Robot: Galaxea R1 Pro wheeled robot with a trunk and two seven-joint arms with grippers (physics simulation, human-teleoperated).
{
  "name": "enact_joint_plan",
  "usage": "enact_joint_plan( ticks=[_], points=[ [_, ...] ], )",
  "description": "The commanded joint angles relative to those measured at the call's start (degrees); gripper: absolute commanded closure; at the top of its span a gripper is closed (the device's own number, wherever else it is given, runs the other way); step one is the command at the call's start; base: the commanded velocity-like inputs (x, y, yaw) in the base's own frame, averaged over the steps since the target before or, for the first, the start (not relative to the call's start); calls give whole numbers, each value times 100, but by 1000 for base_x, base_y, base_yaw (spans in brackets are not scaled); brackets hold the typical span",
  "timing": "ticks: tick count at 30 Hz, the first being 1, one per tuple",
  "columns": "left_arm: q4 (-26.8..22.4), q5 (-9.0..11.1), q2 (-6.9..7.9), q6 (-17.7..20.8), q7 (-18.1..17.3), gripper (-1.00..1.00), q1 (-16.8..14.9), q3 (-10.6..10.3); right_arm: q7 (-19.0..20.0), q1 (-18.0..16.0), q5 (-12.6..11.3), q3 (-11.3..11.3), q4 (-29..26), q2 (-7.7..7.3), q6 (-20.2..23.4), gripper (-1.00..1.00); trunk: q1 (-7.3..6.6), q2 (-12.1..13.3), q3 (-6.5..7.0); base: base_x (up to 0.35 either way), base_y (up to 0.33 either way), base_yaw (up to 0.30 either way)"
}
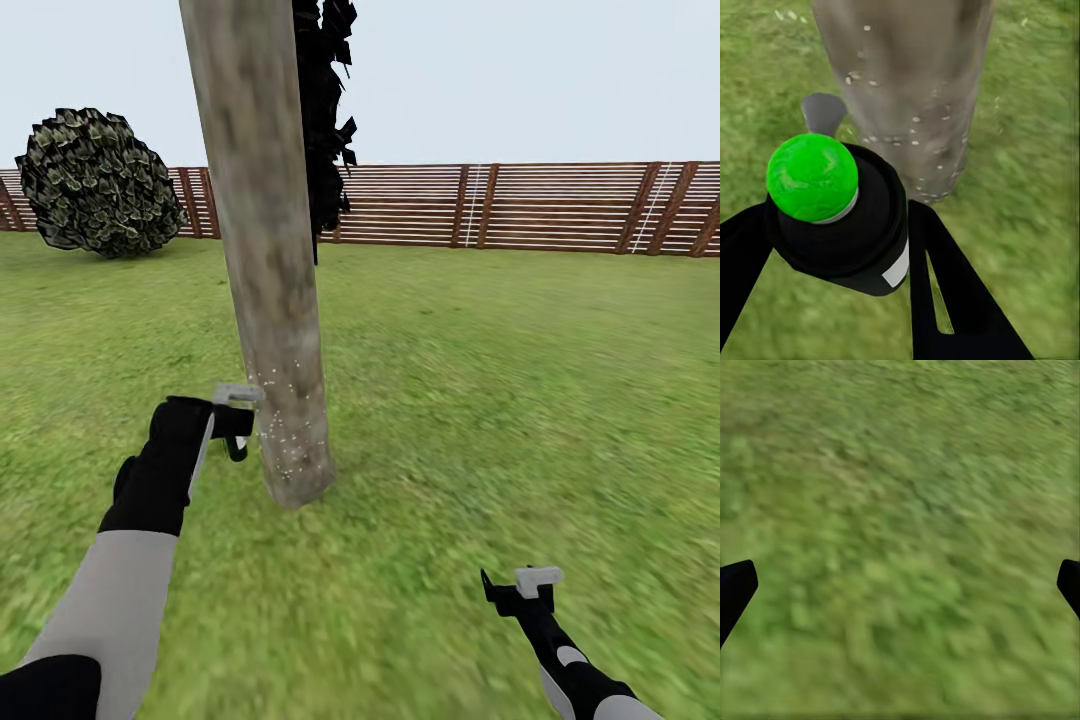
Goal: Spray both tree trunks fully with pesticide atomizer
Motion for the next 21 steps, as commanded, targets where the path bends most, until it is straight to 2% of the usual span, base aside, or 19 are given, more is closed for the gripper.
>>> enact_joint_plan(
  ticks=[1,3,6,10,13,16,18,20,21],
  points=[
    [10,-39,-84,-4,-1,100,2,-152,0,0,0,0,0,0,0,-100,0,0,0,0,0,0],
    [25,-39,-215,-4,3,100,27,-314,0,0,0,0,0,1,0,-100,0,0,0,0,0,0],
    [84,-39,-345,-9,5,100,69,-399,0,0,0,0,3,1,0,-100,0,0,0,0,0,0],
    [245,-42,-255,-14,7,100,103,-313,0,0,0,0,4,1,0,-100,0,0,0,0,0,0],
    [616,-42,-66,-44,22,100,190,-122,0,0,0,0,4,0,0,-100,0,0,0,0,0,0],
    [1147,-57,-21,-111,83,100,222,-81,0,0,0,0,4,1,0,-100,0,0,0,0,0,0],
    [1394,-58,-25,-230,99,100,248,-70,0,0,0,0,4,1,3,-100,0,0,0,0,0,0],
    [1578,-53,-31,-508,110,100,259,-56,3,0,0,0,4,1,7,-100,0,0,0,0,0,0],
    [1779,-45,-46,-739,159,100,267,112,10,0,0,0,8,4,8,-100,0,0,0,0,0,0]
  ],
)
